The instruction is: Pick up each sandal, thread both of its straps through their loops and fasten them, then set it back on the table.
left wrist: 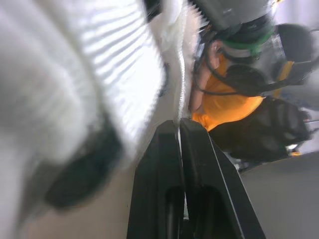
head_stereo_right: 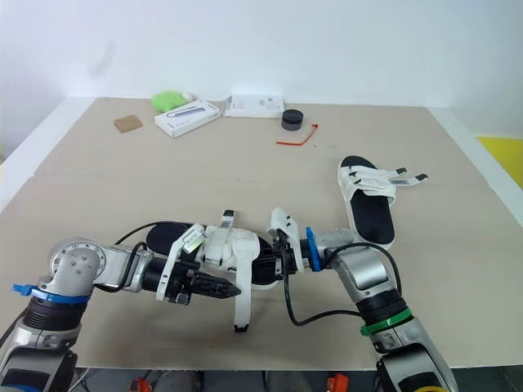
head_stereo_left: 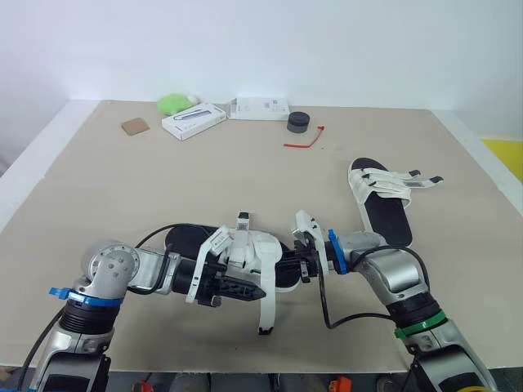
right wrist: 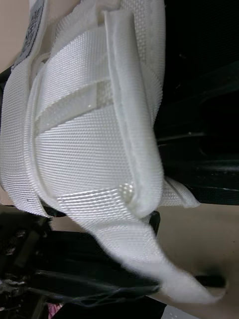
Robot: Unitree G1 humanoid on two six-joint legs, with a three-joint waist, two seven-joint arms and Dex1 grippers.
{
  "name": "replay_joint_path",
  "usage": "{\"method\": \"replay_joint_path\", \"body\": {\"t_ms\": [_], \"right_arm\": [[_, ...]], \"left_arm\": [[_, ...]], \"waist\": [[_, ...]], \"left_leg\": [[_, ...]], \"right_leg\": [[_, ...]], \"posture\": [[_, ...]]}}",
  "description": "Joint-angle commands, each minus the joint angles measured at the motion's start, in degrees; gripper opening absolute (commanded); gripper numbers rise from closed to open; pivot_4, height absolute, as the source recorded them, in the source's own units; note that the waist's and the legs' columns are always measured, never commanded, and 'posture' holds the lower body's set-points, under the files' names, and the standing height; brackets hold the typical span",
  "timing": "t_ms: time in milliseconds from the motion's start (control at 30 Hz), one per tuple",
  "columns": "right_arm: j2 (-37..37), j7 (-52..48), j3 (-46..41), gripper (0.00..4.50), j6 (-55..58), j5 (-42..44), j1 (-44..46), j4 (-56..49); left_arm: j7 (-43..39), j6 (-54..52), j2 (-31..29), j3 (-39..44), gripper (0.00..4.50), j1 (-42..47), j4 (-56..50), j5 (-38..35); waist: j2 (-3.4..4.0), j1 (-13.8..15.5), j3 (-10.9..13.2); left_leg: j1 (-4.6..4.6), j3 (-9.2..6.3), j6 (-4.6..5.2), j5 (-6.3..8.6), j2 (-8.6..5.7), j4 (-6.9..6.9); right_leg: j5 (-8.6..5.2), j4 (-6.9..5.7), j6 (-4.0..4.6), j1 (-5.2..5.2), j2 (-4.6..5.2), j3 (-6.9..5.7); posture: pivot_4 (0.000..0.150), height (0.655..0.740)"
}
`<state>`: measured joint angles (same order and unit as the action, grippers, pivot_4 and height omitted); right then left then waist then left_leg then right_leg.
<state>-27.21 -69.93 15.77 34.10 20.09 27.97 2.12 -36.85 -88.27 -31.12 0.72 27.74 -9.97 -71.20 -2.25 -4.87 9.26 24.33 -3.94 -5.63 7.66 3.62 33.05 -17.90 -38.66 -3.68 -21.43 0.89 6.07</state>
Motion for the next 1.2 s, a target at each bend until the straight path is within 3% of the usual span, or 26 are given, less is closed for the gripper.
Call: {"method": "replay_joint_path", "body": {"t_ms": [33,233,333,433,600,767,933,1067,1200], "right_arm": [[-0.41,0.7,2.07,0.0,1.23,-1.61,-0.6,2.72],[0.11,0.52,2.35,0.0,1.07,-1.72,-0.1,3.23],[0.31,0.54,2.41,0.0,1.03,-1.72,-0.1,3.21],[0.22,0.57,2.25,0.0,1.15,-1.59,-0.36,2.89],[-0.2,0.55,2.16,0.0,1.37,-1.5,-1.29,2.12],[-0.22,0.55,2.27,0.0,1.6,-1.51,-1.55,1.7],[0.09,0.3,2.84,0.0,1.74,-1.71,-1.14,1.78],[0.34,0.26,3.13,0.0,1.79,-1.76,-0.88,1.8],[0.43,0.44,3.1,0.0,2.06,-1.64,-1.17,1.42]], "left_arm": [[-3.27,-2.43,-2.59,5.17,0.13,4.42,0.37,-7.04],[-0.99,-3.98,-2.05,7.19,0.13,10.42,6.92,-15.11],[0.32,-4.21,-3.44,5.17,0.13,10.39,5.47,-14.99],[0.18,-4.23,-6.31,3.42,0.75,7.97,2.56,-16.62],[1.11,-4.11,-10.01,0.85,2.71,3.33,-4.71,-14.78],[1.75,-1.54,-12.49,-4.24,2.71,-1.03,-12.07,-7.51],[2.74,0.29,-8.88,-7.15,2.71,-0.42,-9.23,-2.82],[0.81,0.73,-7.1,-10.33,1.69,1.58,-7.35,0.58],[-1.48,1.53,-5.29,-13.38,1.69,4.13,-5.16,3.9]], "waist": [[-0.02,0.0,0.04],[-0.06,0.0,0.09],[-0.07,-0.07,0.1],[-0.07,-0.18,0.1],[-0.07,-0.18,0.13],[-0.09,-0.18,0.16],[-0.15,-0.05,0.19],[-0.22,-0.09,0.24],[-0.22,-0.13,0.24]], "left_leg": [[0.0,0.0,-0.01,0.0,0.0,0.0],[0.0,0.01,-0.02,0.02,0.0,0.0],[0.0,0.02,-0.02,0.01,0.0,0.0],[0.0,0.02,-0.02,0.01,0.0,-0.08],[0.0,0.03,-0.03,0.01,0.0,-0.22],[0.0,0.03,-0.04,0.02,0.0,-0.22],[-0.03,0.04,-0.06,0.03,0.0,-0.23],[-0.03,0.05,-0.06,0.04,0.0,-0.25],[-0.03,0.05,-0.06,0.03,0.0,-0.3]], "right_leg": [[0.0,0.01,-0.01,0.0,0.01,0.0],[0.0,0.03,-0.04,0.04,0.01,0.0],[0.02,0.03,-0.07,0.06,0.01,0.03],[0.05,0.03,-0.08,0.11,-0.01,0.06],[0.11,0.04,-0.2,0.06,-0.01,0.1],[-0.04,0.06,0.02,0.02,0.0,0.11],[-0.06,0.09,0.04,-0.02,0.0,0.11],[-0.06,0.12,0.04,-0.01,0.0,0.11],[-0.06,0.12,0.04,0.03,-0.02,0.11]], "posture": [[0.15,0.74],[0.15,0.74],[0.15,0.74],[0.15,0.74],[0.15,0.74],[0.15,0.74],[0.15,0.74],[0.15,0.74],[0.15,0.74]]}}
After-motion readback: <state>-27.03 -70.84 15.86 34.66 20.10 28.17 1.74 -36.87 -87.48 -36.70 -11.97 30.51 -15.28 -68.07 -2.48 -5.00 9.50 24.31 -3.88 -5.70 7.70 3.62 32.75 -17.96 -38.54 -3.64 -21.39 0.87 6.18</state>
